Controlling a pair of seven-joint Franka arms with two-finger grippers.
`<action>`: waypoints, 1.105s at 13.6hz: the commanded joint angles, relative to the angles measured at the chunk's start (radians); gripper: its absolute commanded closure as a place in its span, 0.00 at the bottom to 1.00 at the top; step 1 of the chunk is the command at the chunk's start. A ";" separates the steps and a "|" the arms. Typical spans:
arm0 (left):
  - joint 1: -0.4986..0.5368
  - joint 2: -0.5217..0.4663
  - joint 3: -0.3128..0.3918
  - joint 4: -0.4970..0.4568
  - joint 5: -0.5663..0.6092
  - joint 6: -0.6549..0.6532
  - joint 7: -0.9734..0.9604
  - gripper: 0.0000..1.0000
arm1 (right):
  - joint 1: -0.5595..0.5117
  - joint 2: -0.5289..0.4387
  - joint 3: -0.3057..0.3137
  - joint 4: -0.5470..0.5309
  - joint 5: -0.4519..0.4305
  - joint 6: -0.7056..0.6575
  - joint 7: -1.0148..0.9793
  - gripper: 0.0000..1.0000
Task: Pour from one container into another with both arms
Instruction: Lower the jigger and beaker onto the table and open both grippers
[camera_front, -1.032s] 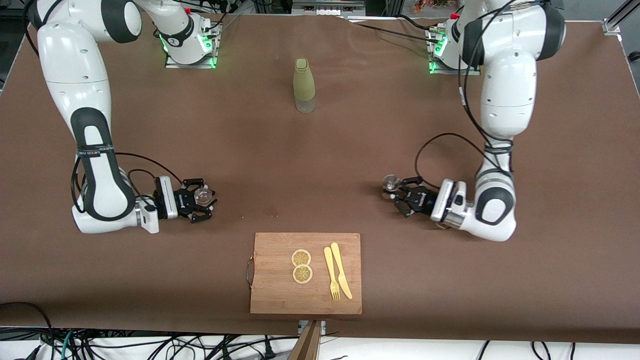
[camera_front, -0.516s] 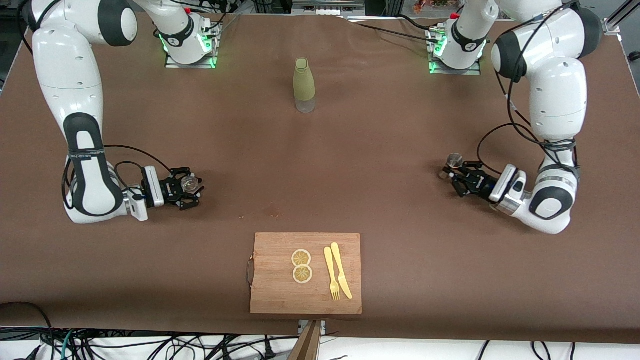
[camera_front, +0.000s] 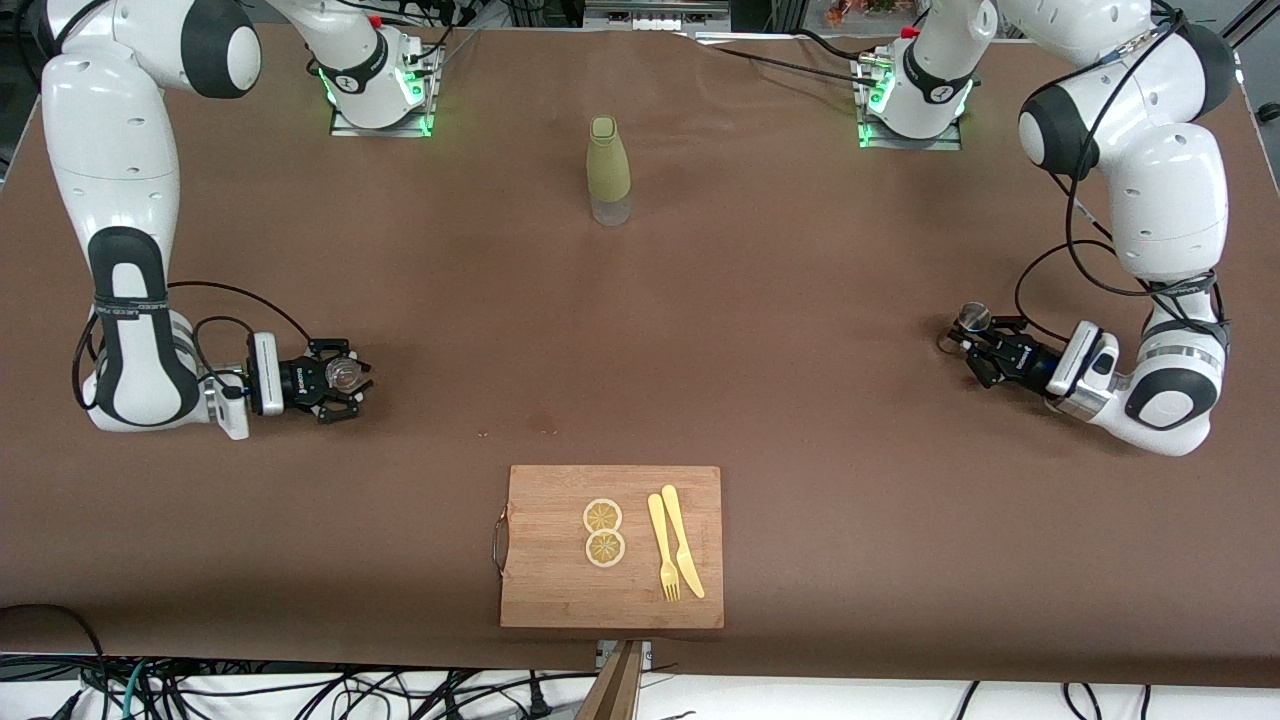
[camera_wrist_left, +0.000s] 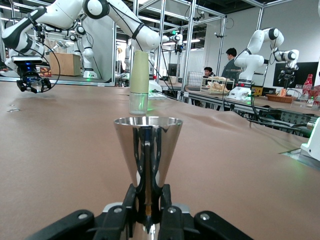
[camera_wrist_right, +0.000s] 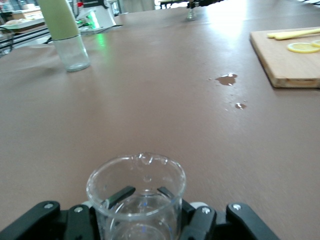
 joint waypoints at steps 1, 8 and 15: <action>-0.002 0.034 0.029 0.057 0.046 -0.060 0.242 1.00 | -0.014 0.013 -0.008 -0.016 0.059 0.021 -0.037 0.72; 0.012 0.040 0.038 0.062 0.039 -0.005 0.250 0.86 | -0.022 0.036 -0.008 -0.034 0.116 0.021 -0.087 0.71; 0.012 0.028 0.040 0.062 0.042 0.033 0.251 0.00 | -0.022 0.035 -0.042 -0.031 0.117 0.036 -0.123 0.00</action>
